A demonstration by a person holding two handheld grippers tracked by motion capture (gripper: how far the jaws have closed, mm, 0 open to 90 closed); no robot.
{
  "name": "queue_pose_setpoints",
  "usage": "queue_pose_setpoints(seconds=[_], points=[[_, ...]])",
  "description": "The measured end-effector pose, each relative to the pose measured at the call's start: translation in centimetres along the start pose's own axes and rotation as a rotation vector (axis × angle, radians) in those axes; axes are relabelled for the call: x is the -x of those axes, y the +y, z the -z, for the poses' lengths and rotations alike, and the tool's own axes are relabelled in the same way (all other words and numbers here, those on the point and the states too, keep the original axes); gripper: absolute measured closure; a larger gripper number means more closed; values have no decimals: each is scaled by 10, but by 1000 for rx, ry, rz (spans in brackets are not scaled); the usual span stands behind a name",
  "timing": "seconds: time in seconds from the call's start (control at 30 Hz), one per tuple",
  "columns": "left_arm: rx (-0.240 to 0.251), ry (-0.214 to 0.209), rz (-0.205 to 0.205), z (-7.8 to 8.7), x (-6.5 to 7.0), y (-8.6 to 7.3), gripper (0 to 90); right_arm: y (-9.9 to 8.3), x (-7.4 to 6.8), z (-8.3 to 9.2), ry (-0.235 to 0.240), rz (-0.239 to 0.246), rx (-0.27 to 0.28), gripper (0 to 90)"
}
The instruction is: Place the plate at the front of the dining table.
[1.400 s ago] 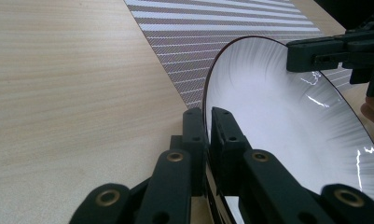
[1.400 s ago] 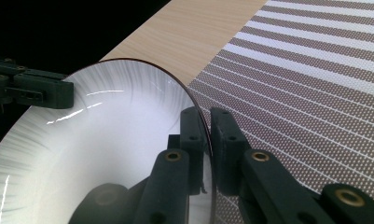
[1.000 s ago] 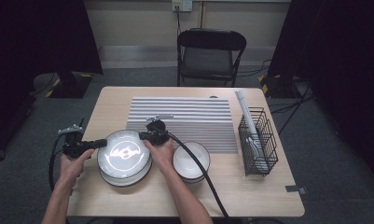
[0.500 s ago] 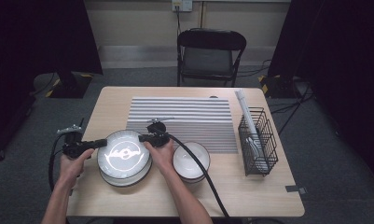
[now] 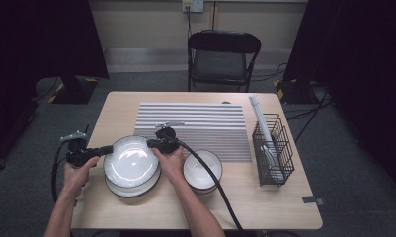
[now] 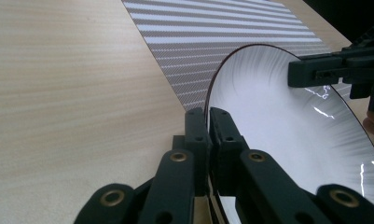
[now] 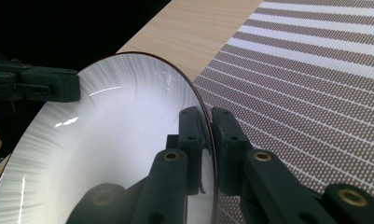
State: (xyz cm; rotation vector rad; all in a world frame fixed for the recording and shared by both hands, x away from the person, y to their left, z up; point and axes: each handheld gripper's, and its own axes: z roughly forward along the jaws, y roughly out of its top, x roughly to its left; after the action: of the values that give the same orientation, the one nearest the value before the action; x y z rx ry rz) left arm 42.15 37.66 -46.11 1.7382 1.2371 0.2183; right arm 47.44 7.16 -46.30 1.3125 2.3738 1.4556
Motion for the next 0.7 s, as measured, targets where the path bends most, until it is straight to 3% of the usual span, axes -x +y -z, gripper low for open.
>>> queue_pose_setpoints(seconds=[0.33, 0.7], points=[[23, 5, 0, 1, -1, 2, 873, 3, -1, 1, 3, 12, 25, 836], [-1, -19, 14, 2, -4, -4, 844, 2, -1, 1, 0, 24, 23, 840]])
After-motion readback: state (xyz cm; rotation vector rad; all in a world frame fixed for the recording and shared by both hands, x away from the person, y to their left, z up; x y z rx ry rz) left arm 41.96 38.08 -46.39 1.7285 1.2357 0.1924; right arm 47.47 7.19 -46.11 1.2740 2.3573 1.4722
